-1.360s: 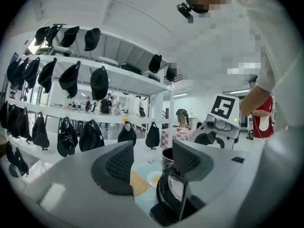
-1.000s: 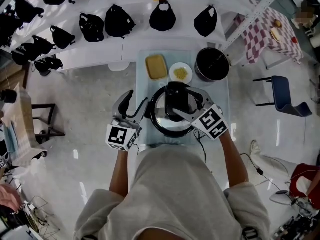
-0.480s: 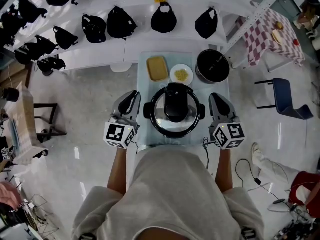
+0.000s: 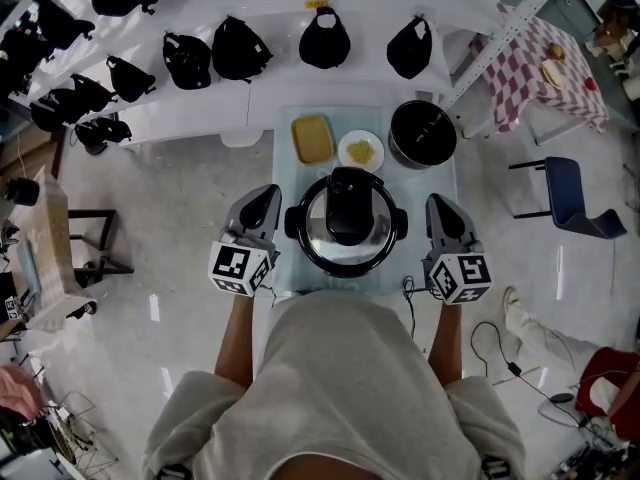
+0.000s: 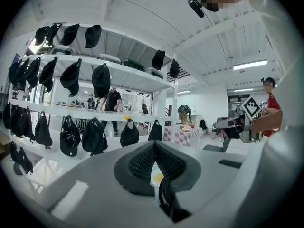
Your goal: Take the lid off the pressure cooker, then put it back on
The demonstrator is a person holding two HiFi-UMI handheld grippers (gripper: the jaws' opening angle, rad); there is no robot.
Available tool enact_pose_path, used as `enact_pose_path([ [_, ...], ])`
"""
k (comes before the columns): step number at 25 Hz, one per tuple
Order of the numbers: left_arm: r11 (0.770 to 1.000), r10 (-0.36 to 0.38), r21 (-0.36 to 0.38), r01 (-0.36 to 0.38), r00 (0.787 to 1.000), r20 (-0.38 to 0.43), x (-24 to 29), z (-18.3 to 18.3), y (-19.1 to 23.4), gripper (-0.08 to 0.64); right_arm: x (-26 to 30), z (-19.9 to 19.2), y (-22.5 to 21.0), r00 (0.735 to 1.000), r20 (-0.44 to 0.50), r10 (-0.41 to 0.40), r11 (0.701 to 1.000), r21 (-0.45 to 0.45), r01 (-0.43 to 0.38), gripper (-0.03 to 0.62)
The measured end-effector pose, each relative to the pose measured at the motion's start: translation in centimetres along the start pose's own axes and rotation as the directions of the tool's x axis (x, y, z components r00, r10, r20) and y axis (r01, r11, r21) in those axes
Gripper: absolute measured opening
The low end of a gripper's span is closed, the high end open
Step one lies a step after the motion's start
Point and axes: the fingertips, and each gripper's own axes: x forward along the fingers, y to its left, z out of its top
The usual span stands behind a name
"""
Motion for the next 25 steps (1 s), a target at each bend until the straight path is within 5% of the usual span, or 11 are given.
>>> enact_pose_path([
  [25,1.0,0.002,0.009,-0.002,1.0,-0.01,0.31,-0.31,-0.45,0.006,0.46,-0.85,0.8,0.999,-0.038,0.022,0.999,-0.026,-0.023,0.0],
])
